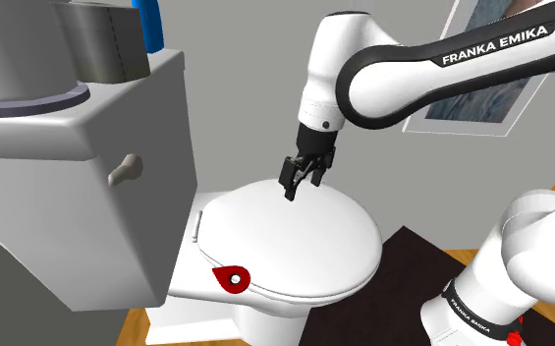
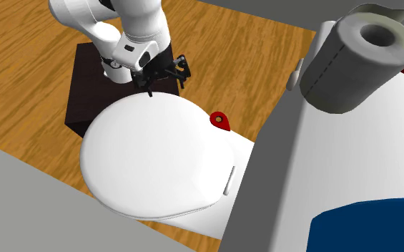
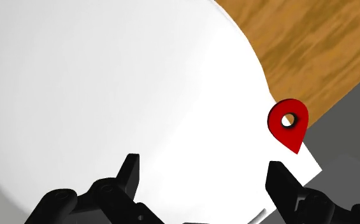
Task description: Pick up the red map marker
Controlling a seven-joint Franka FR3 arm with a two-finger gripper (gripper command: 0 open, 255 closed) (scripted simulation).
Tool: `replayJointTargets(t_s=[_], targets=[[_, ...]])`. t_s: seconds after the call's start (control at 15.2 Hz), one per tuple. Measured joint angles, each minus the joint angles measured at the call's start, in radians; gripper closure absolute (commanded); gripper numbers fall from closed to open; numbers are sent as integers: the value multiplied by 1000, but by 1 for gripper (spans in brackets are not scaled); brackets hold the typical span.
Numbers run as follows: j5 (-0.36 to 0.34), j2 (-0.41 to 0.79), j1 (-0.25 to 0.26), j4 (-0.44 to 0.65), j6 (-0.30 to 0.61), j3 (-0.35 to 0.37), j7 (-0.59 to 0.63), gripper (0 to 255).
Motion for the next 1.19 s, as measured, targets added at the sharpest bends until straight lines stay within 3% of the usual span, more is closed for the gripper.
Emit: replayJointTargets(t_s=[0.4,0.79,1.19], targets=[[-65,190,19,37,147,117,118,0],[-234,430,41,137,250,199,289,0],[-430,656,113,260,294,193,448,0]])
